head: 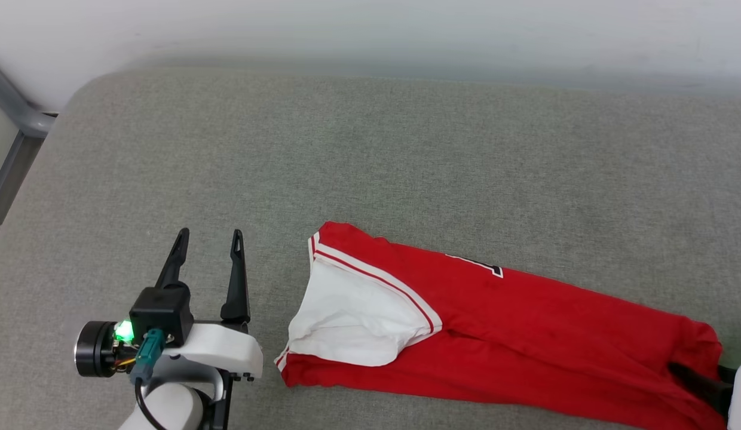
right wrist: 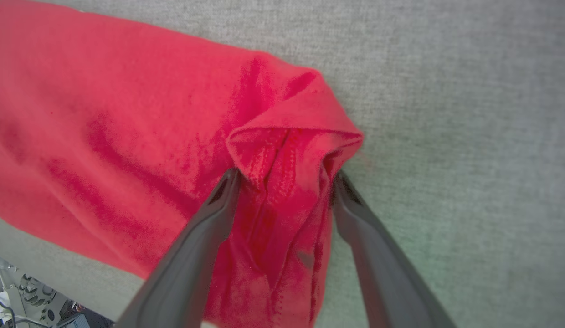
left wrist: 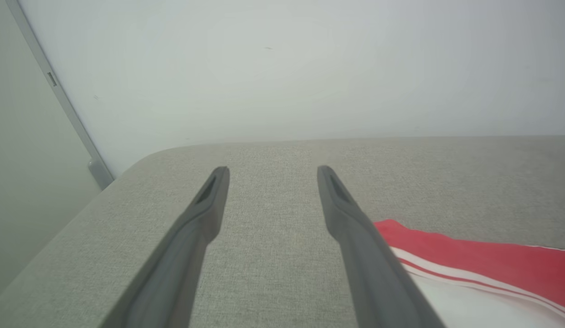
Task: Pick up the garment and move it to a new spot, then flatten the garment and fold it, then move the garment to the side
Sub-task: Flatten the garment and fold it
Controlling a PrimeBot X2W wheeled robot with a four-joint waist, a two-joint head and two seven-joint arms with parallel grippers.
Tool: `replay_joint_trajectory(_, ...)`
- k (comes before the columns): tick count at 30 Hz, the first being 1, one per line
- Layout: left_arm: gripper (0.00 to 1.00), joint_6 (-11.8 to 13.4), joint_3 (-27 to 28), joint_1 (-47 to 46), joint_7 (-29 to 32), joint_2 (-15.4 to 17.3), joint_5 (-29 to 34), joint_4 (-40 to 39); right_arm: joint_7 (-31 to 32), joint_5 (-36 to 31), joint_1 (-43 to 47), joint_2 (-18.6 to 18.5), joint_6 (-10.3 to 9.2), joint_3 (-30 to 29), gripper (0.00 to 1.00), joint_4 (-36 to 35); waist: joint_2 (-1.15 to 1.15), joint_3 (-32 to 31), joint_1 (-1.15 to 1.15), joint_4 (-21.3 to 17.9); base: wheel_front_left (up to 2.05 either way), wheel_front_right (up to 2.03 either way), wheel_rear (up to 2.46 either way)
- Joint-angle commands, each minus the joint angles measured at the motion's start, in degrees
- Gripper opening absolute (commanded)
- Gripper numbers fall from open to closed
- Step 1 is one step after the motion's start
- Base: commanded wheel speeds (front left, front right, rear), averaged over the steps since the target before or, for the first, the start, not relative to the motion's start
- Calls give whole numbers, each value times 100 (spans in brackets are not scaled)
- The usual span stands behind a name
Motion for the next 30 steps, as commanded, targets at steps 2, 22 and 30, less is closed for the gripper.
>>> replay_joint_trajectory(2,100,-55,239,198,-40,-194,268,-87,-34,118,-43,207,-1,195,100,97,0,36,0,49,0,0,0)
replay_joint_trajectory(22,100,-1044,1722,1201,-40,-1405,1791,-15,-733,386,-240,-298,-8,495,0,822,0,-231,0,-45,0,0,0)
replay_joint_trajectory(30,100,-1352,1912,1354,-40,-1600,2085,113,-914,285,-354,-685,-7,461,0,1238,0,-425,0,-102,0,0,0)
